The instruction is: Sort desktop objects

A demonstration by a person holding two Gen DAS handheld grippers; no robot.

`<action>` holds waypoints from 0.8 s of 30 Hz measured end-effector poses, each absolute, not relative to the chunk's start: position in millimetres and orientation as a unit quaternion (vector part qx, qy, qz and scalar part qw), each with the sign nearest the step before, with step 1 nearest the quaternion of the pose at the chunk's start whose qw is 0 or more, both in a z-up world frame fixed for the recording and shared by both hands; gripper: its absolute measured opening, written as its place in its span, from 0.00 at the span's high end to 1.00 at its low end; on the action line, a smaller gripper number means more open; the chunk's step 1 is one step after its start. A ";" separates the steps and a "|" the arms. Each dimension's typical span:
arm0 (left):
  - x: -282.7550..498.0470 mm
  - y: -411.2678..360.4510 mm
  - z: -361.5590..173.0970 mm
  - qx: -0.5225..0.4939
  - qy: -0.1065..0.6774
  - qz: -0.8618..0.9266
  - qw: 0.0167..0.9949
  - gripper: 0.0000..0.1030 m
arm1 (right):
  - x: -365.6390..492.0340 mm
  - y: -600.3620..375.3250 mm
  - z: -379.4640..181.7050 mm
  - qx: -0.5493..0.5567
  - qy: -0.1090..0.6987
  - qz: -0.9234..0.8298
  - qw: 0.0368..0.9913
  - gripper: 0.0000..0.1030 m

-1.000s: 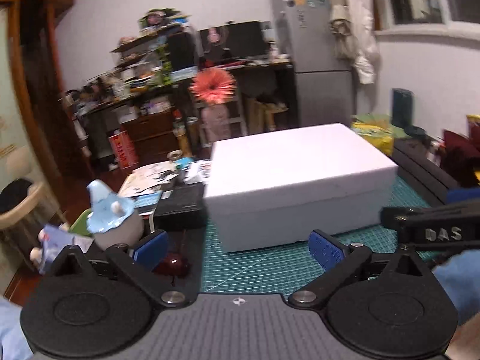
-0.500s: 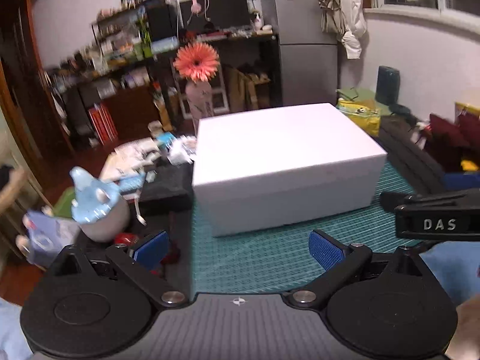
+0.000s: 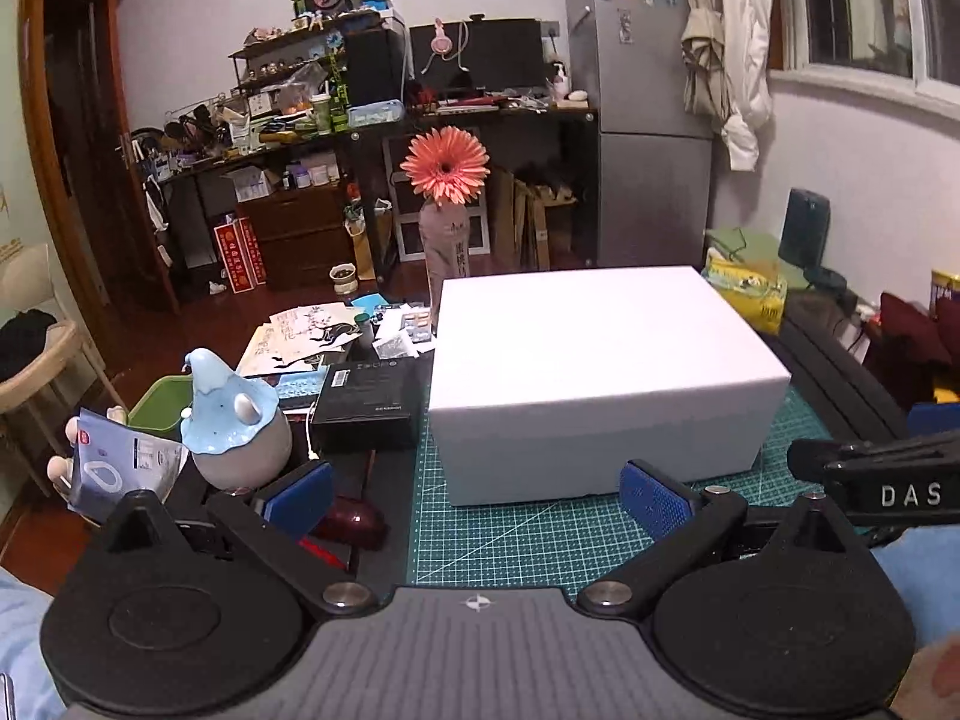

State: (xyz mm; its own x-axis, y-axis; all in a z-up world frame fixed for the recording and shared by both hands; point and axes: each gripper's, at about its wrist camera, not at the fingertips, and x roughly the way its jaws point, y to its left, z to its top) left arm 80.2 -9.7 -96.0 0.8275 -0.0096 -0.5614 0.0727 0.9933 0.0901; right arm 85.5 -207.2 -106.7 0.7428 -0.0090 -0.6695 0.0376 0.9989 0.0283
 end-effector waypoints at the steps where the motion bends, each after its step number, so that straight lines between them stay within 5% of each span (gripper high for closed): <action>1: 79.9 -9.4 -94.4 0.053 0.292 -0.021 0.955 0.00 | 83.8 -206.8 -104.1 0.021 0.358 -0.012 0.934 0.03; 24: 46.2 2.0 -54.6 0.017 0.308 -0.050 0.950 0.08 | 30.5 -198.7 -47.0 0.034 0.315 -0.011 0.948 0.03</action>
State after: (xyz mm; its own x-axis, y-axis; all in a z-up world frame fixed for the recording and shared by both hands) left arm 46.2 2.0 -54.6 0.8051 -0.0835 -0.5872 0.1048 0.9945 0.0022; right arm 30.5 -198.7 -47.0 0.8012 0.0003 -0.5984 0.0420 0.9975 0.0568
